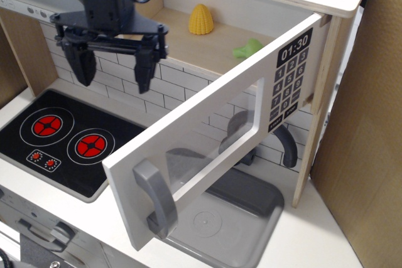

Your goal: Close microwave

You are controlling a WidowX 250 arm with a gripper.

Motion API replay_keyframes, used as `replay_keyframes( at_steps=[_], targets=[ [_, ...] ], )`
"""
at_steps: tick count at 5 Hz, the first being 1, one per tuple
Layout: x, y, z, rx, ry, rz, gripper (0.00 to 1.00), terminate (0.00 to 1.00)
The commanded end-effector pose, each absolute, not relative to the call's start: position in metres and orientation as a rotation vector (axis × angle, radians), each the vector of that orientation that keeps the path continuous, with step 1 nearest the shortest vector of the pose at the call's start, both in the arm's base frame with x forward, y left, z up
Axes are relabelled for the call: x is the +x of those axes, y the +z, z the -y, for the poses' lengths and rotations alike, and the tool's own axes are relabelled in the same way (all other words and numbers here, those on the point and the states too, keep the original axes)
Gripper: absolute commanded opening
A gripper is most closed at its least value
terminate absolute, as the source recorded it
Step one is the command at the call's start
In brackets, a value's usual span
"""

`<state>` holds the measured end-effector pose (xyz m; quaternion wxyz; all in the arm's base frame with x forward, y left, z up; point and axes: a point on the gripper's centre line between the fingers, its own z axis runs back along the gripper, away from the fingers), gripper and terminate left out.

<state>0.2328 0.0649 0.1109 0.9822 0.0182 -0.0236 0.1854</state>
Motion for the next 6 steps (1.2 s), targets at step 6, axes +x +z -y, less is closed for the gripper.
replay_keyframes(
  at_steps=[6],
  targets=[
    [0.214,0.141,0.036,-0.147,-0.097,0.128,1.00,0.00]
  ],
)
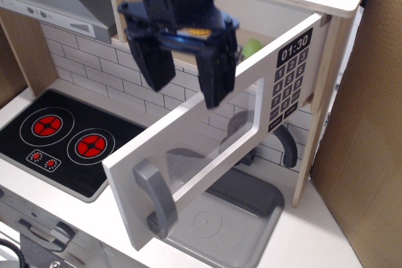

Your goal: Close microwave

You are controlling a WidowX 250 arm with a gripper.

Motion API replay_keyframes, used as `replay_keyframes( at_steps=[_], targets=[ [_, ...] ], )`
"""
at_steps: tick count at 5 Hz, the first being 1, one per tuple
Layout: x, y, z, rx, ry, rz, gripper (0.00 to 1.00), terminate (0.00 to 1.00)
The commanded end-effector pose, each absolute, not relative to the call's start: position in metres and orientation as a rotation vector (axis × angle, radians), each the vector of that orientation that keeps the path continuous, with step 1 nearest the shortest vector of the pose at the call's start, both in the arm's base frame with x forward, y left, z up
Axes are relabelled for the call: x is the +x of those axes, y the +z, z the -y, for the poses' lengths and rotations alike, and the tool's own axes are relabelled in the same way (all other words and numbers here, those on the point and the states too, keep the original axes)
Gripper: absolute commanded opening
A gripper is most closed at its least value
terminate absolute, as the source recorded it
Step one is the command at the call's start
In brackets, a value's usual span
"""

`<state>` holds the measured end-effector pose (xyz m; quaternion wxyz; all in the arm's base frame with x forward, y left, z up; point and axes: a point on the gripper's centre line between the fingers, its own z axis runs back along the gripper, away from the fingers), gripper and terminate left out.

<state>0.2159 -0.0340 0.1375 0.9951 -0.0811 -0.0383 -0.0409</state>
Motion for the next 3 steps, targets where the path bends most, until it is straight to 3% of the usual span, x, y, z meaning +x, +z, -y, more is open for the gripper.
replay_keyframes(
  at_steps=[1,3],
  targets=[
    [0.219,0.136,0.027,-0.058,-0.057,0.160,1.00,0.00],
    [0.240,0.144,-0.003,0.059,0.015,0.161,1.00,0.00]
  ],
)
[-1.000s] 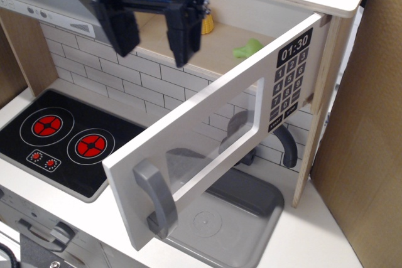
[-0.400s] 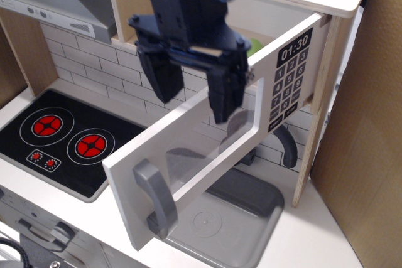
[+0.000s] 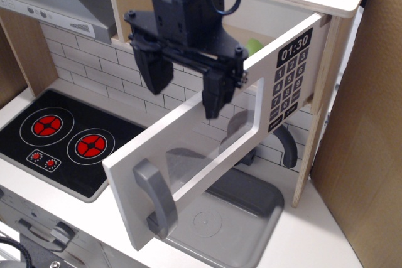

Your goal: Close microwave

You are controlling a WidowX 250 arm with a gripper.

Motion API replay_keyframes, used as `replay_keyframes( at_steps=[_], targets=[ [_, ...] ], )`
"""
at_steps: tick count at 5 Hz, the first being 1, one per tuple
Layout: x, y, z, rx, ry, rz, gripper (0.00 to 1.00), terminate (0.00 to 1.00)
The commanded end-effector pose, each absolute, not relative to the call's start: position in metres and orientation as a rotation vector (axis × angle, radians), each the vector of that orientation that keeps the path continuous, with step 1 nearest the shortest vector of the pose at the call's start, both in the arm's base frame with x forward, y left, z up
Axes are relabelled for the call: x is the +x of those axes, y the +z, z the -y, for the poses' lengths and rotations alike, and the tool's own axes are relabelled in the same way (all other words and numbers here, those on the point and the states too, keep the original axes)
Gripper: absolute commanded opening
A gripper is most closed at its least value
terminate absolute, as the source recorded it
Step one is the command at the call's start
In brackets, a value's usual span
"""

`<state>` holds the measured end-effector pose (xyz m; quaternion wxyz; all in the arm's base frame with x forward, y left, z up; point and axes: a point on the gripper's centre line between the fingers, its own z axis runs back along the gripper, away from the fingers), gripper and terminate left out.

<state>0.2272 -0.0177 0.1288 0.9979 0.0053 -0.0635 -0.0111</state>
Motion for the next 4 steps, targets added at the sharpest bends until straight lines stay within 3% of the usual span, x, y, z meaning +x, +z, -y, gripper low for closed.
replay_keyframes(
  at_steps=[1,3,4],
  targets=[
    [0.249,0.147,-0.017,0.066,0.047,0.143,1.00,0.00],
    [0.252,0.176,-0.026,0.044,0.117,0.140,1.00,0.00],
    [0.227,0.175,0.003,-0.002,0.119,0.135,1.00,0.00]
  ],
)
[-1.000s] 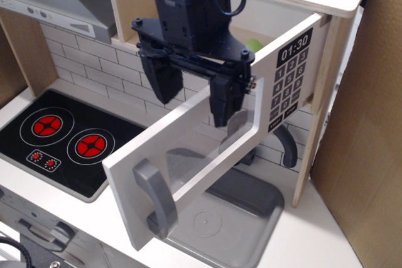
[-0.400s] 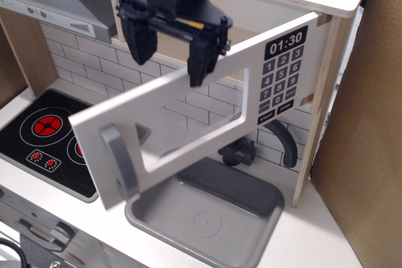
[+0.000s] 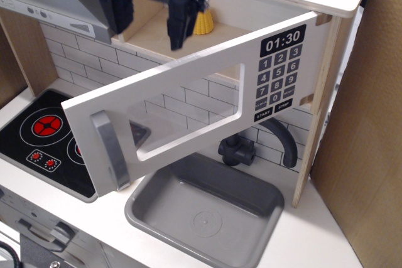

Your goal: Close microwave

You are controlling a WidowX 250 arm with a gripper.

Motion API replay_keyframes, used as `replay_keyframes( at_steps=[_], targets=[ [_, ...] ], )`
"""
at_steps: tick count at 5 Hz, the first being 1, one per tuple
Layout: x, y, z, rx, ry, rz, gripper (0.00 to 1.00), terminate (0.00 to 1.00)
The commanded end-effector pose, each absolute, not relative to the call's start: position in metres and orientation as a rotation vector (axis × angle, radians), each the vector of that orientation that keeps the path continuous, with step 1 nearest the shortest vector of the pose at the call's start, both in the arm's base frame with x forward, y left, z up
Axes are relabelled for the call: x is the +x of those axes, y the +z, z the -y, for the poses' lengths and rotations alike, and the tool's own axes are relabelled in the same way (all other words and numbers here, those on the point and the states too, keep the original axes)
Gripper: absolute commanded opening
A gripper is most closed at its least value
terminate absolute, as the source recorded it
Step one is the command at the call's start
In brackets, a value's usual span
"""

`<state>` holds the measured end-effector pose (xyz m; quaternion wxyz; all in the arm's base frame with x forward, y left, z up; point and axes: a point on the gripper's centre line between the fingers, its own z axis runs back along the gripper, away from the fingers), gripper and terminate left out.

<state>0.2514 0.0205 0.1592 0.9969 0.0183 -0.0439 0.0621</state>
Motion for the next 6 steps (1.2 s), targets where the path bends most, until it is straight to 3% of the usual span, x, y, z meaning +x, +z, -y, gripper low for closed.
replay_keyframes(
  at_steps=[1,2,3,5,6],
  targets=[
    [0.205,0.169,0.028,-0.066,0.145,0.136,1.00,0.00],
    [0.190,0.151,0.048,-0.113,0.206,0.102,1.00,0.00],
    [0.188,0.116,0.047,-0.105,0.291,0.089,1.00,0.00],
    [0.194,0.065,0.035,-0.067,0.326,0.111,1.00,0.00],
    [0.207,0.049,0.013,-0.028,0.371,0.128,1.00,0.00]
  ],
)
